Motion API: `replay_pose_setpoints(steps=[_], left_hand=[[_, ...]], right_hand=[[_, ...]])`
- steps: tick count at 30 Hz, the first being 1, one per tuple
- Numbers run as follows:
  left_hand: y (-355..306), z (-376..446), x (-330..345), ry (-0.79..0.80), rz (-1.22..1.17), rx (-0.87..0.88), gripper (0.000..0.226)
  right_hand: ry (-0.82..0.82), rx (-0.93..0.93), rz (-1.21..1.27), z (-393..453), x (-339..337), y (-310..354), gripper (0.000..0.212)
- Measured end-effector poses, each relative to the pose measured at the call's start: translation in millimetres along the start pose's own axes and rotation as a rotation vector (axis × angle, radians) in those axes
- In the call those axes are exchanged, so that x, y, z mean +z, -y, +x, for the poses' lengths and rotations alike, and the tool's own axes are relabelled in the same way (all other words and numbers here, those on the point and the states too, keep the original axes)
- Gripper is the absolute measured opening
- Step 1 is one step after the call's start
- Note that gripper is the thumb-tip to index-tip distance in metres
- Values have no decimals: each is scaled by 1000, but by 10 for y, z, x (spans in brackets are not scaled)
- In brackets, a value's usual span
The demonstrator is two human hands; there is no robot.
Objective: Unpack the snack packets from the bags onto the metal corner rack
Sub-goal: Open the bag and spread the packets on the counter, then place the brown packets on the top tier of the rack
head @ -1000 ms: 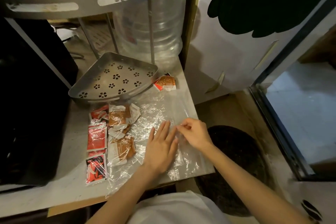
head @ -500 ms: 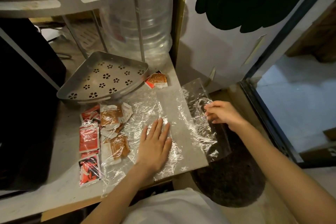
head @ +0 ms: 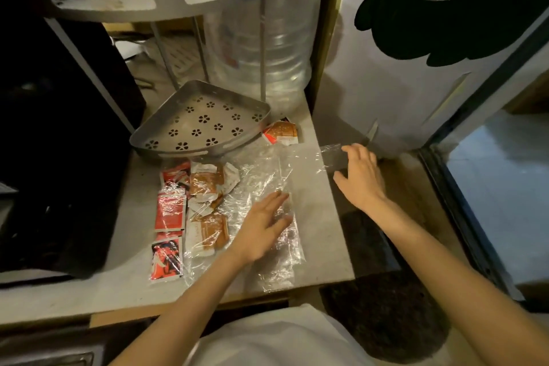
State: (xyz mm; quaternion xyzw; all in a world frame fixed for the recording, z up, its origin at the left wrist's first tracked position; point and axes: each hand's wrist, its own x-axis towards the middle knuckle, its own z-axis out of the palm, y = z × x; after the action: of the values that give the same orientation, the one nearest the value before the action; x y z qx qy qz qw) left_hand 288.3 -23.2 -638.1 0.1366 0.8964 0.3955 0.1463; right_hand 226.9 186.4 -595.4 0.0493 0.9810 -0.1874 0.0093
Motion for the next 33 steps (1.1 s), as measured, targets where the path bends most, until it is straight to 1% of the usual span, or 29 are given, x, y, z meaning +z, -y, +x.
replay_pose_setpoints(steps=[2, 4, 7, 9, 10, 13, 16, 19, 23, 27, 33], left_hand=[[-40, -79, -134, -145, -29, 16, 47], [0, -180, -257, -272, -4, -24, 38], [121, -380, -370, -473, 57, -157, 34], [204, -546, -398, -608, 163, -256, 35], [257, -618, -384, -640, 216, -305, 38], [406, -814, -352, -651, 287, -443, 54], [450, -912, -330, -657, 320, -526, 66], [409, -910, -313, -613, 316, -596, 74], [391, -871, -325, -571, 313, -624, 71], [389, -835, -358, -532, 354, -634, 61], [366, -727, -421, -464, 366, -621, 53]], right_hand=[[47, -112, 31, 46, 7, 252, 51], [129, -219, 63, 78, 37, 518, 48], [264, -354, 154, 92, 136, 880, 50], [318, -436, 172, 106, 237, 1102, 53], [345, -473, 173, 117, 291, 1195, 54], [446, -567, 151, 164, 468, 1486, 64], [524, -577, 95, 193, 608, 1666, 81], [514, -571, 63, 203, 700, 1744, 88], [489, -541, 40, 210, 780, 1769, 91], [468, -503, 42, 213, 812, 1746, 95], [439, -488, -98, 244, 786, 1703, 91]])
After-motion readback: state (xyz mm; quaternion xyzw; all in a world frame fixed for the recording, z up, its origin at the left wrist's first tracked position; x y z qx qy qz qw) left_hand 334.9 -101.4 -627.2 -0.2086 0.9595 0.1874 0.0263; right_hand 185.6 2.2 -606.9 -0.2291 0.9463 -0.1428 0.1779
